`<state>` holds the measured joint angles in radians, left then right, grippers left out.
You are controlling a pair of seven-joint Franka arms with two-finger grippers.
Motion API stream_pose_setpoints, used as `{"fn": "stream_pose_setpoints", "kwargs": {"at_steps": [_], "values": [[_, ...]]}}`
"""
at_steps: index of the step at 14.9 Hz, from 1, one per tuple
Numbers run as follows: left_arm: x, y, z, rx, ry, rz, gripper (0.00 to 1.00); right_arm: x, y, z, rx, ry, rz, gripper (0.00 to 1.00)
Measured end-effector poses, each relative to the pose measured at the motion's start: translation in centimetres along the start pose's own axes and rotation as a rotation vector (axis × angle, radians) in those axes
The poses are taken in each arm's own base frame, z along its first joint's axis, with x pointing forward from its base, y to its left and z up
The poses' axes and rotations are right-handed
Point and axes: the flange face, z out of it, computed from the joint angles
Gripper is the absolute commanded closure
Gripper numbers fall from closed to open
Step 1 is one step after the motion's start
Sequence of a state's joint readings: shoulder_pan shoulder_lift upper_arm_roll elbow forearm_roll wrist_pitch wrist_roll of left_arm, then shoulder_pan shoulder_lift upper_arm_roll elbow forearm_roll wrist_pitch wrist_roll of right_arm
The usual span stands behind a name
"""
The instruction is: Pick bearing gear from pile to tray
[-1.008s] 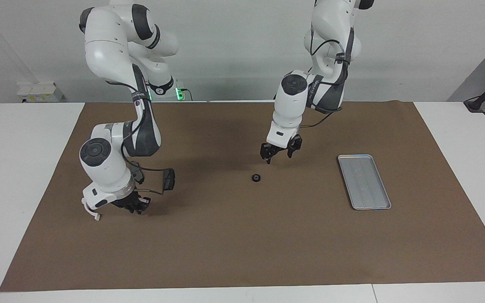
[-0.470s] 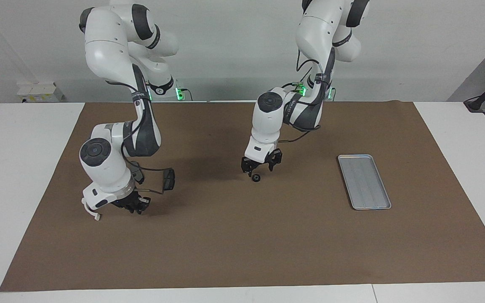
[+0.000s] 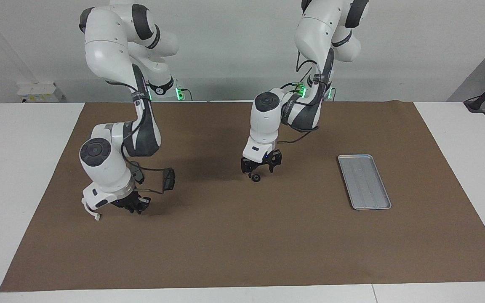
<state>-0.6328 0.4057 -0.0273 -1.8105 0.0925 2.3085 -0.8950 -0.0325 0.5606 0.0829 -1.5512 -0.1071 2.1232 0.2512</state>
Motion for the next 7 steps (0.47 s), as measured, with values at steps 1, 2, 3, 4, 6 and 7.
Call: {"fn": "stream_pose_setpoints", "kwargs": {"at_steps": [1,2,3,4,6,7], "values": [[0.01,0.09,0.01,-0.005,0.004,0.002,0.09,0.0,0.0,0.0,0.0,0.0,0.0,1.0],[0.01,0.17,0.05,-0.009,0.007,0.005,0.09,0.0,0.0,0.0,0.0,0.0,0.0,1.0],[-0.05,0.26,0.07,-0.011,0.009,0.007,0.09,0.0,0.0,0.0,0.0,0.0,0.0,1.0],[-0.13,0.38,0.1,-0.014,0.01,0.01,0.09,0.0,0.0,0.0,0.0,0.0,0.0,1.0],[-0.43,0.73,0.35,-0.018,0.012,0.017,0.1,0.0,0.0,0.0,0.0,0.0,-0.006,1.0],[-0.66,0.96,0.54,-0.019,0.012,0.022,0.1,0.0,0.0,0.0,0.0,0.0,-0.01,1.0]]}}
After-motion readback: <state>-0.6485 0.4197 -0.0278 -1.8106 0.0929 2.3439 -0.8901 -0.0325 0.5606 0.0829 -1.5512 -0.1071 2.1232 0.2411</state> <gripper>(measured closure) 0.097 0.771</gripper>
